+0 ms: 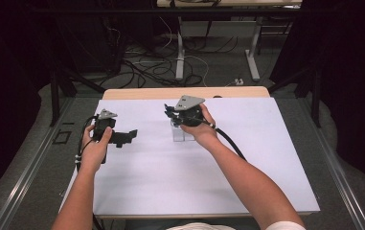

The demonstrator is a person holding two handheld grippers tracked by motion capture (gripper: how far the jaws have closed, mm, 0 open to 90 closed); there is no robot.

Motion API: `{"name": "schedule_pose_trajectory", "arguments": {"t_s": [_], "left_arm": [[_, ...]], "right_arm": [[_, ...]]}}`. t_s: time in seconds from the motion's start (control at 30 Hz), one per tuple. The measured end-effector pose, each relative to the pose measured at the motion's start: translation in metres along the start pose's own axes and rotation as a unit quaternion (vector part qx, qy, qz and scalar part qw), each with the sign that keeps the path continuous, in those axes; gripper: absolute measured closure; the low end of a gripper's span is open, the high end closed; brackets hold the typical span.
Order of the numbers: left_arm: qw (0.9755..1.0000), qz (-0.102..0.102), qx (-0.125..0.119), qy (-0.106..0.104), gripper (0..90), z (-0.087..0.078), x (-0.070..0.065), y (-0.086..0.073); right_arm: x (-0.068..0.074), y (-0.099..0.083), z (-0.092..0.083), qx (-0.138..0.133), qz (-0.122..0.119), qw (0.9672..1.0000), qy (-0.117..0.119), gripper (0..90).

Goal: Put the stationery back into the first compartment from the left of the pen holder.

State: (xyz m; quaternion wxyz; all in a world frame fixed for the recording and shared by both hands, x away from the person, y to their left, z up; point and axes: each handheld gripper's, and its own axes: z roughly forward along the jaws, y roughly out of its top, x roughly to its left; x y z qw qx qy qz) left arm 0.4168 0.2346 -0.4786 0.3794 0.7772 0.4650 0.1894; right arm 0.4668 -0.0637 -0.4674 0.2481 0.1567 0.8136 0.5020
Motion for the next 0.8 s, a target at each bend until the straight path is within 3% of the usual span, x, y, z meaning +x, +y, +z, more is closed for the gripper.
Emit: {"name": "schedule_pose_trajectory", "arguments": {"t_s": [0.27, 0.3, 0.37, 0.47, 0.53, 0.6, 0.67, 0.73, 0.8], "left_arm": [[1.0, -0.006, -0.007, 0.003, 0.1, 0.0, 0.0, -0.001], [1.0, -0.006, -0.007, 0.004, 0.1, 0.0, 0.0, -0.001], [0.9999, -0.006, -0.007, 0.004, 0.1, 0.0, 0.0, -0.001], [1.0, -0.006, -0.005, -0.003, 0.1, -0.001, 0.0, -0.001], [1.0, -0.006, -0.006, -0.003, 0.1, -0.001, 0.001, -0.001], [0.9999, -0.006, -0.008, -0.004, 0.1, -0.001, 0.001, -0.001], [0.9998, -0.011, -0.015, -0.005, 0.1, -0.001, 0.0, -0.001], [0.9998, -0.015, -0.014, -0.008, 0.1, -0.002, 0.0, -0.001], [0.9995, -0.023, -0.019, -0.01, 0.2, -0.002, -0.001, -0.002]], "right_arm": [[-0.006, 0.005, -0.015, -0.016, 0.021, 0.9996, -0.015, 51.4], [-0.006, 0.006, -0.018, -0.016, 0.025, 0.9993, -0.023, 44.6], [-0.007, 0.007, -0.026, -0.022, 0.034, 0.9985, -0.037, 41.2], [-0.01, 0.003, -0.039, -0.021, 0.081, 0.9959, -0.035, 29.9], [-0.011, -0.001, -0.047, -0.003, 0.1, 0.994, -0.045, 20.8], [-0.011, -0.003, -0.055, 0.029, 0.1, 0.9929, -0.057, 14.4], [-0.008, -0.007, -0.065, 0.057, 0.096, 0.9909, -0.074, 14.0], [-0.005, -0.013, -0.076, 0.076, 0.094, 0.9883, -0.093, 12.3], [-0.003, -0.02, -0.089, 0.076, 0.106, 0.9871, -0.093, 5.9]]}}
